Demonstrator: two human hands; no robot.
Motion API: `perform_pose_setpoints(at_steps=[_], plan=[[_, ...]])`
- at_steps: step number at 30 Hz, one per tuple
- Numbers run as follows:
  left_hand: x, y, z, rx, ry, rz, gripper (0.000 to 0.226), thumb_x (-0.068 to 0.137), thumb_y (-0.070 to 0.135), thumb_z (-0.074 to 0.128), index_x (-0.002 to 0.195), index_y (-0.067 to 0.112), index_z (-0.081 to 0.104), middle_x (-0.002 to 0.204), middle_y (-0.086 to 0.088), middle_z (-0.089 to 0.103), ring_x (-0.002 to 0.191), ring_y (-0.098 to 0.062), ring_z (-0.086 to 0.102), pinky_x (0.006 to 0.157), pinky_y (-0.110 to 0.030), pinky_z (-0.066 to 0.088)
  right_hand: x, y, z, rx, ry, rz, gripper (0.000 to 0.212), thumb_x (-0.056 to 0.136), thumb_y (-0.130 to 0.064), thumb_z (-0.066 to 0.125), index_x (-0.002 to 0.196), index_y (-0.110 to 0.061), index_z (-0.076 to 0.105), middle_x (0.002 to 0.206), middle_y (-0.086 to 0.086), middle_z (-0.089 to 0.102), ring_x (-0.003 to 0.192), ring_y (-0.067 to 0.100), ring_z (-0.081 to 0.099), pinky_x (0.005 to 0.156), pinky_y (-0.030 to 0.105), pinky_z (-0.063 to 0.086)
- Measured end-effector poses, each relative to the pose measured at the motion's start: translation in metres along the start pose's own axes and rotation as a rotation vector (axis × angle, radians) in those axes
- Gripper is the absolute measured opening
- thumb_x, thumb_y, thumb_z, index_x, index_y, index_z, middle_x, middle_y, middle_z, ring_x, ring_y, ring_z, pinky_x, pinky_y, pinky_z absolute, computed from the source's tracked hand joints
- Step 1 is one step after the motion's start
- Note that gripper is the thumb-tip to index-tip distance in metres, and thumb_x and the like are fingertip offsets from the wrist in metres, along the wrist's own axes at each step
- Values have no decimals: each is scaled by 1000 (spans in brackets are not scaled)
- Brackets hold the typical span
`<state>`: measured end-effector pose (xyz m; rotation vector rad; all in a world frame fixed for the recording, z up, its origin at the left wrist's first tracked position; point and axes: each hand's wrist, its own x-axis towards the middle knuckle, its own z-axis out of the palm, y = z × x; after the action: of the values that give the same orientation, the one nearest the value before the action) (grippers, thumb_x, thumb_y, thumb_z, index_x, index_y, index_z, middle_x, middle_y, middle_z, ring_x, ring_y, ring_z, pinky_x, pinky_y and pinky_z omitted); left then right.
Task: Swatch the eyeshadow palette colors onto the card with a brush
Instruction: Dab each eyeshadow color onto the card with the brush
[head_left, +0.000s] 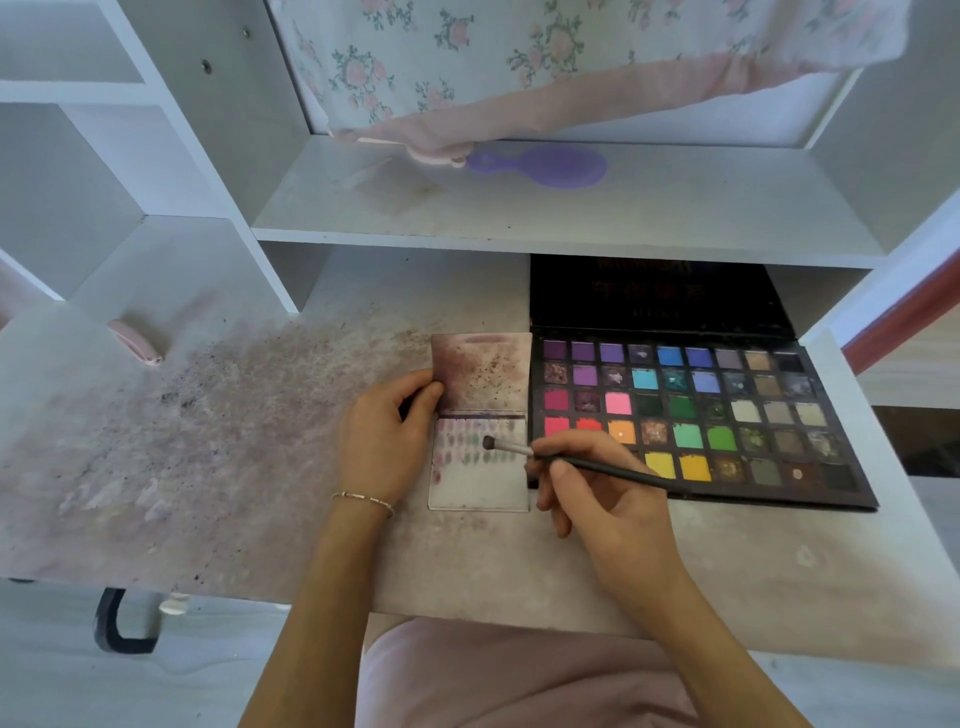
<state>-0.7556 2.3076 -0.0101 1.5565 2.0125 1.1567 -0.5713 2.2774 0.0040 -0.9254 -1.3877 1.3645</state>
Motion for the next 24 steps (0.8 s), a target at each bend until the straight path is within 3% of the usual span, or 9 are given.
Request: perform_pose_setpoints(at_steps=[4, 6, 9, 14, 19, 24], plan=[[0, 0, 1, 9, 41, 20, 19, 87, 13, 57, 100, 15, 70, 83, 15, 59, 77, -7, 54, 64, -7, 37, -4, -2, -22, -159, 176, -106, 15, 80, -15, 53, 79, -28, 60, 74, -7, 60, 62, 3, 54, 55, 11, 42], [0, -1, 1, 10, 37, 22, 19, 87, 13, 56, 100, 15, 70, 83, 14, 59, 77, -8, 54, 65, -9, 37, -4, -4, -35, -298, 268, -162, 11, 81, -27, 47, 78, -34, 55, 72, -5, 58, 60, 3, 52, 56, 11, 41], [0, -2, 2, 21, 41, 17, 20, 87, 14, 56, 101, 15, 69, 84, 15, 59, 78, -7, 54, 64, -9, 36, -4, -4, -50, -479, 350, -215, 15, 84, -30, 38, 78, -38, 50, 58, -2, 54, 59, 4, 53, 50, 8, 39], [0, -3, 2, 13, 31, 29, 20, 87, 13, 56, 102, 14, 69, 86, 11, 62, 82, -12, 57, 72, -27, 42, -1, 1, -55, -567, 323, -235, 14, 83, -30, 38, 80, -38, 50, 69, -14, 58, 68, -3, 56, 56, 4, 40], [0, -2, 2, 4, 40, 12, 19, 86, 12, 57, 101, 13, 69, 87, 9, 62, 83, -14, 58, 74, -28, 41, 1, 1, -53, -609, 182, -227, 16, 81, -29, 38, 81, -26, 55, 78, -20, 56, 77, -14, 54, 63, -2, 37], [0, -3, 2, 16, 37, 11, 19, 87, 12, 56, 101, 13, 69, 86, 11, 60, 83, -14, 57, 75, -29, 43, 1, 5, -54, -648, 122, -192, 15, 83, -26, 44, 84, -24, 60, 81, -20, 58, 80, -3, 56, 63, 3, 41]])
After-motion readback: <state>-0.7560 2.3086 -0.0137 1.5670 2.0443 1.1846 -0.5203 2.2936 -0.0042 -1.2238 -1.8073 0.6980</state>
